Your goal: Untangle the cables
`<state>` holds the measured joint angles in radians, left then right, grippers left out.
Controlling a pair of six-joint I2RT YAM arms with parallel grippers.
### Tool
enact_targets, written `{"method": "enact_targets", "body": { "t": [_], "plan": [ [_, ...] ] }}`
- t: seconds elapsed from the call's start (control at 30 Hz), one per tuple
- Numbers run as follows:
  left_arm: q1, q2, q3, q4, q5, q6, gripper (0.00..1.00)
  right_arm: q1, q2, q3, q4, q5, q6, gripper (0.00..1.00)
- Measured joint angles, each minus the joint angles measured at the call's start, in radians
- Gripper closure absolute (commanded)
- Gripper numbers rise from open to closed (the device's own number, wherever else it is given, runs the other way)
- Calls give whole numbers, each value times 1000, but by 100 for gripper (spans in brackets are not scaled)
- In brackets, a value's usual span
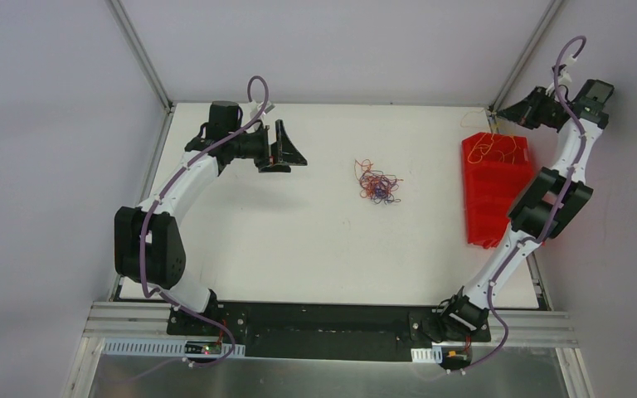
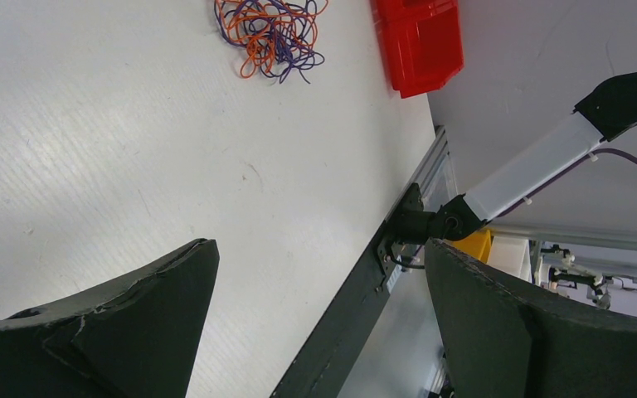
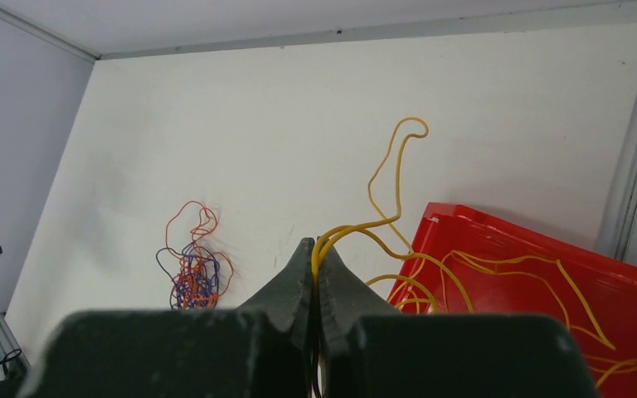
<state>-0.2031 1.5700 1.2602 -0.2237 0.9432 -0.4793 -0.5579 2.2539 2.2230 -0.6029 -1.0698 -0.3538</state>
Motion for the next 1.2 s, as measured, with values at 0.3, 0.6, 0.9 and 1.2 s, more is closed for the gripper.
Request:
{"method": "enact_targets", "body": {
  "t": [0.3, 0.6, 0.9, 1.2],
  "plan": [
    [0, 1, 0, 0, 2, 0, 1, 0, -63, -46, -189, 110, -115, 100],
    [0, 1, 0, 0, 10, -1, 1, 0, -184, -251, -114, 333, 28, 100],
    [0, 1, 0, 1, 16, -4, 1, 7, -239, -288, -82, 661, 117, 100],
    [0, 12, 0, 1, 16, -12, 1, 94, -181, -133, -111, 884, 253, 100]
  ]
}}
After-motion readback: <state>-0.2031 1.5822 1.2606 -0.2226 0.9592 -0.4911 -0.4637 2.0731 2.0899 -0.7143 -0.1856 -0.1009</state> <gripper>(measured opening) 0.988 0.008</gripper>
